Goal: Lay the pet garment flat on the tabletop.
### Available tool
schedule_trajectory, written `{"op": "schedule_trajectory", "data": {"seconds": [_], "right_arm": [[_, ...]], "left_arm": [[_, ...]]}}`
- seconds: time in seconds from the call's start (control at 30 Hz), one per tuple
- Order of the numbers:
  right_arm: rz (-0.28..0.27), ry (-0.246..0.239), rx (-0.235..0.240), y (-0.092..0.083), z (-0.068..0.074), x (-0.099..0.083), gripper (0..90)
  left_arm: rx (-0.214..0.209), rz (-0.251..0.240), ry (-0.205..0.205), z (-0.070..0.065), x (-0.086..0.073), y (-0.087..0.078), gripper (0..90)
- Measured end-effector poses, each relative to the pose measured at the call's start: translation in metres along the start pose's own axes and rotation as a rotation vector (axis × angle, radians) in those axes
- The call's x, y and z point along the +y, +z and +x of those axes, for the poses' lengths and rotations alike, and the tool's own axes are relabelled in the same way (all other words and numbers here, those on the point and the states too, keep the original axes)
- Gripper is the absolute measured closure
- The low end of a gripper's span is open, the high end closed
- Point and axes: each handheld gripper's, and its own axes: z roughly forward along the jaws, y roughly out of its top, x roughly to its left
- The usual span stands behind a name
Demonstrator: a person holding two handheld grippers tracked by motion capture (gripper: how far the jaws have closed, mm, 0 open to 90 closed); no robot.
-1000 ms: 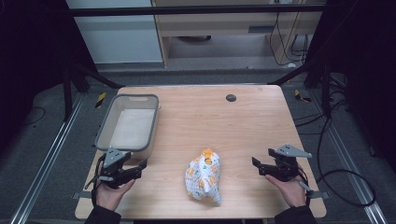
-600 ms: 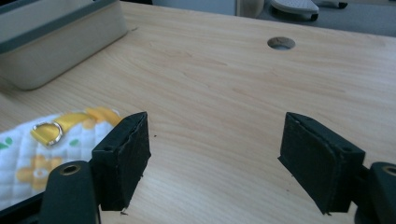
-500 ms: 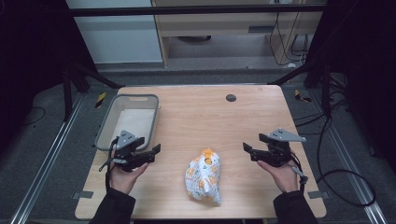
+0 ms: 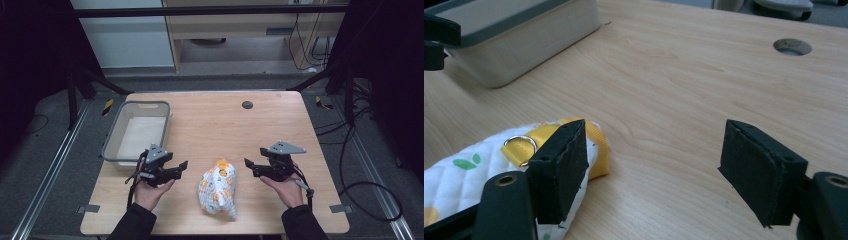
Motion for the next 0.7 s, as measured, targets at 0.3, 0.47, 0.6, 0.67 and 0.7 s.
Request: {"op": "schedule_trajectory", "data": {"seconds": [0.3,0.47,0.6,0.67,0.7], "right_arm": [[0.034,-0.017,0.051,0.014,0.015,-0.005,31.2],[0.056,-0.013,0.087,0.024,0.021,-0.009,32.7],[0.071,-0.007,0.121,0.031,0.025,-0.012,32.7],[0.098,-0.007,0.144,0.038,0.028,-0.017,33.4],[0.120,-0.014,0.152,0.041,0.029,-0.018,33.5]], "left_arm": [[-0.051,0.057,0.044,-0.015,-0.008,0.016,35.9],[-0.084,0.089,0.055,-0.021,-0.014,0.026,34.3],[-0.120,0.120,0.060,-0.027,-0.019,0.035,32.6],[-0.136,0.149,0.075,-0.030,-0.021,0.041,31.7],[-0.137,0.154,0.079,-0.031,-0.023,0.042,31.8]]}}
